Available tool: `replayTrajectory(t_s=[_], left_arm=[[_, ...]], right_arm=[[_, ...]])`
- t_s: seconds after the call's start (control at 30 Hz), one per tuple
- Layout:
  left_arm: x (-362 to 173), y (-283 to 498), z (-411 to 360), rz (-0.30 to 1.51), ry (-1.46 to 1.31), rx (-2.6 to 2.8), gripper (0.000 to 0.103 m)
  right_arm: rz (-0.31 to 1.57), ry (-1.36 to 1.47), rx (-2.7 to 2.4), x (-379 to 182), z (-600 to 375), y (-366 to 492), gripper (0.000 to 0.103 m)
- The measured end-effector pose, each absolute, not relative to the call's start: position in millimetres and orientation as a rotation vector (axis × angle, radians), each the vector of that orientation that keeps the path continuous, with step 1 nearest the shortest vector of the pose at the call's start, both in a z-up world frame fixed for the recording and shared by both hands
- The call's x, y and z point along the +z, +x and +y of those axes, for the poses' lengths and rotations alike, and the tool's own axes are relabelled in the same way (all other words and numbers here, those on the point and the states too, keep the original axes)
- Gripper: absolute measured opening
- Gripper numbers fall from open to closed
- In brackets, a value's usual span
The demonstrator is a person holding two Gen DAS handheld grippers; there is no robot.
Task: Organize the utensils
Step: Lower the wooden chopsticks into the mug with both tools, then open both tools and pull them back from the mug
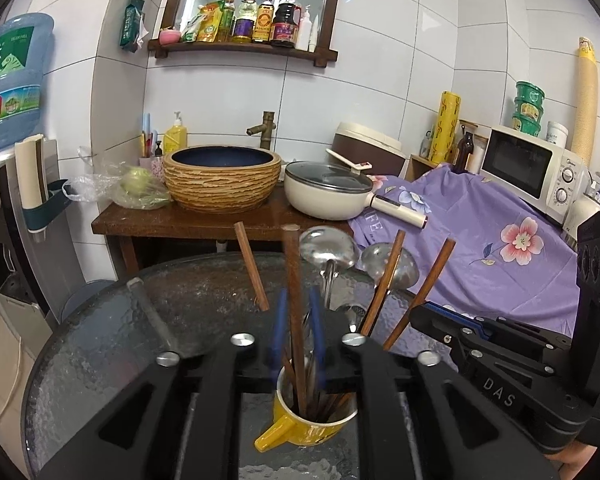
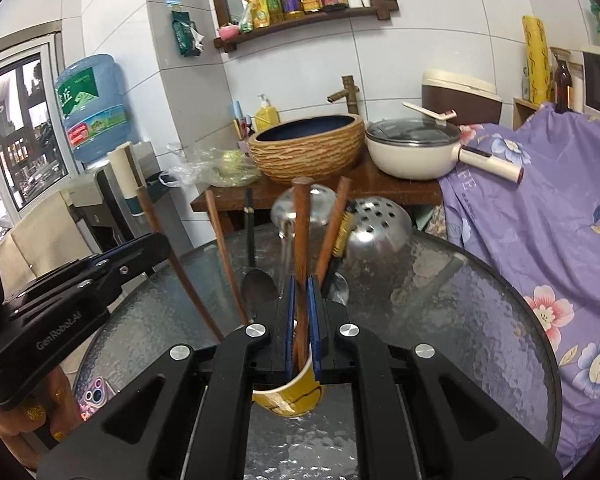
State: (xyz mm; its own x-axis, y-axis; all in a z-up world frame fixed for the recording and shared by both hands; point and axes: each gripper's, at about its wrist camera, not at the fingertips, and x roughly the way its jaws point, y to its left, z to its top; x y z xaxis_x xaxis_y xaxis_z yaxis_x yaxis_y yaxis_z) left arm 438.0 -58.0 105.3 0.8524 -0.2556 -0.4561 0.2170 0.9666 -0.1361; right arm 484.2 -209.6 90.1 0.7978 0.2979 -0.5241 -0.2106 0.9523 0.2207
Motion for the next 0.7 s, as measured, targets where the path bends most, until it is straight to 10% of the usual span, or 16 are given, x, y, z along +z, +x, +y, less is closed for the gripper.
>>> replayTrajectory(t_s=[0.43,0.7], left_arm=[[100.9,374.2,-30.6,0.392,-0.112,-0.220,0.092],[58.6,286.7,-13.1,0.401,-0.086,-0.184,0.096]], right_arm=[[0.543,0.192,0.245,70.6,-225.5,427.0,0.052],[0.424,0.083,0.199,50.5,-210.4,317.4,0.077]])
